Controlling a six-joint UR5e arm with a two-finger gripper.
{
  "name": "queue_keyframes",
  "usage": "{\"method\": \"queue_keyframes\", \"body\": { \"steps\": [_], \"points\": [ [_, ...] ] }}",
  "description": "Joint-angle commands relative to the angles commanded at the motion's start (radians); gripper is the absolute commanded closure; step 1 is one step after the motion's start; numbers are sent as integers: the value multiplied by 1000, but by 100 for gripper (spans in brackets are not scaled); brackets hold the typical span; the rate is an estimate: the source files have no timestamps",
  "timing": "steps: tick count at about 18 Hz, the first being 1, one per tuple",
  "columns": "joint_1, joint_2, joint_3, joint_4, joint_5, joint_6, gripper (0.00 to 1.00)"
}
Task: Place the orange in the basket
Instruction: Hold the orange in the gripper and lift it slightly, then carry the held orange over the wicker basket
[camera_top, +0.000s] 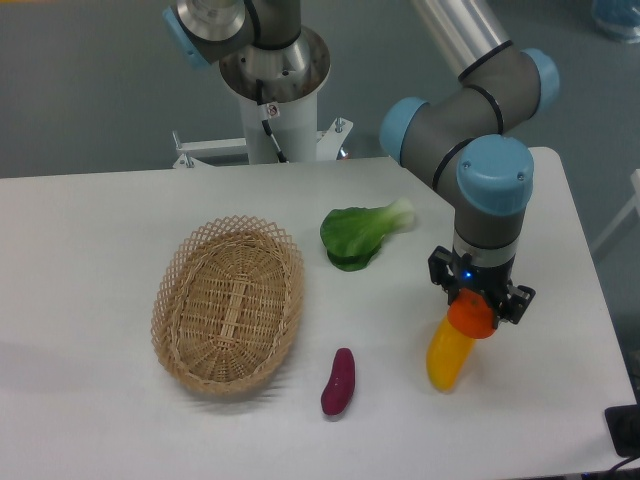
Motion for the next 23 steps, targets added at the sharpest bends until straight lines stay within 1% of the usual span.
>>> {"method": "queue_keyframes", "body": {
  "steps": [10, 16, 18, 20, 23],
  "points": [
    [0, -8, 11, -9, 9, 0, 41],
    [-9, -2, -5, -9, 8, -20, 42],
    [-14, 2, -14, -9, 6, -47, 42],
    [-40, 6, -28, -8, 9, -98, 42],
    [-80, 8, -40, -8, 9, -132, 42]
  ]
}}
